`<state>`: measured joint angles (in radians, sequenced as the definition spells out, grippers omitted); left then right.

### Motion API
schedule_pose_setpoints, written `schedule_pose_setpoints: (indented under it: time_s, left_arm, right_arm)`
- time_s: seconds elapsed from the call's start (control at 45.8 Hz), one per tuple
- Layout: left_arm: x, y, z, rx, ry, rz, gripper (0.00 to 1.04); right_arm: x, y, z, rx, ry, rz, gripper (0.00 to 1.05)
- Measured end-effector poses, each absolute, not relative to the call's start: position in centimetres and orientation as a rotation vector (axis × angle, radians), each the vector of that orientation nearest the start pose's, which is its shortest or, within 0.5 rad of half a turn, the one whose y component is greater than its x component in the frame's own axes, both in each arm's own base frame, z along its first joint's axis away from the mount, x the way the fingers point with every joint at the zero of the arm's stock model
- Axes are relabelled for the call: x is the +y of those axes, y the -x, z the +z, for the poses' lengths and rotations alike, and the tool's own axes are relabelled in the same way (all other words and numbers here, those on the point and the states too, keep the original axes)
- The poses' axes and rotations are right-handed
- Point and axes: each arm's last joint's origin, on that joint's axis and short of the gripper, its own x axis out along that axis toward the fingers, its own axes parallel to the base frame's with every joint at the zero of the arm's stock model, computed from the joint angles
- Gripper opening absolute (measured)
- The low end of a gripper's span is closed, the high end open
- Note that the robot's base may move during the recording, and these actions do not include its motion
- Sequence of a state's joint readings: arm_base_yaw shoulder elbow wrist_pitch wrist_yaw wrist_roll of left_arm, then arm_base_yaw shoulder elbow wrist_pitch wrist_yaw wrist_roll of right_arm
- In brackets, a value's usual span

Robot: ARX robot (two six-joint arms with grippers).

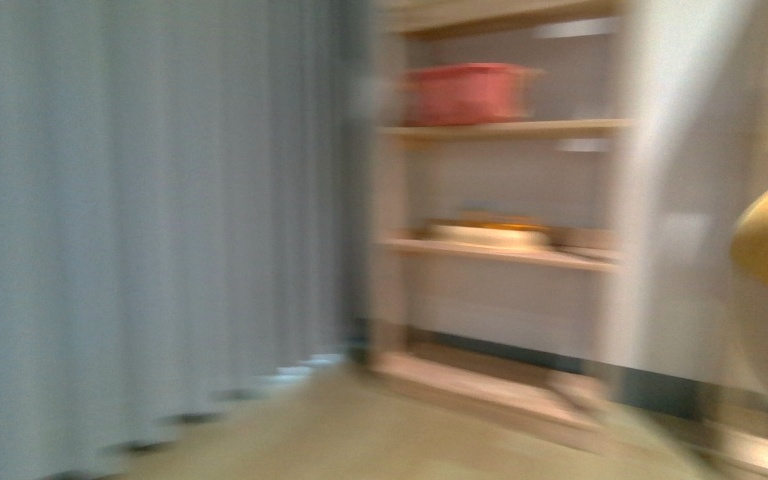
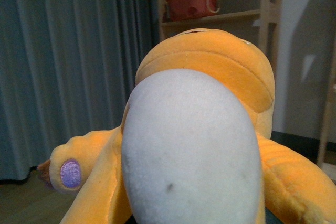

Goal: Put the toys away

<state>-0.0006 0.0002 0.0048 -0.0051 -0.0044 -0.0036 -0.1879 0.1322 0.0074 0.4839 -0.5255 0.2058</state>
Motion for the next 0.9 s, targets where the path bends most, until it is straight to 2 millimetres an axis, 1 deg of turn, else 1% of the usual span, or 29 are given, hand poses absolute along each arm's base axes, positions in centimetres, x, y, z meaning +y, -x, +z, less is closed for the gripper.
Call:
schedule_pose_setpoints:
  time_s: [0.371,0.481,0.896]
  left_arm:
    - [-0.04,-9.75,16.45,0.002,0.003,-0.010,0.98]
    - [-0.01,-9.74,16.46,0.000,0.004,0.000,0.98]
    - [-0.01,-9.74,16.45,0.001,0.004,-0.001,0.98]
  right_arm:
    - [-0.41,-9.68,20.01,-0.305,-0.078,0.350,0.09]
    - [-0.33,-9.65,20.01,-0.303,-0.074,0.374,0.09]
    - [-0.35,-9.66,20.00,-0.303,-0.075,0.369,0.09]
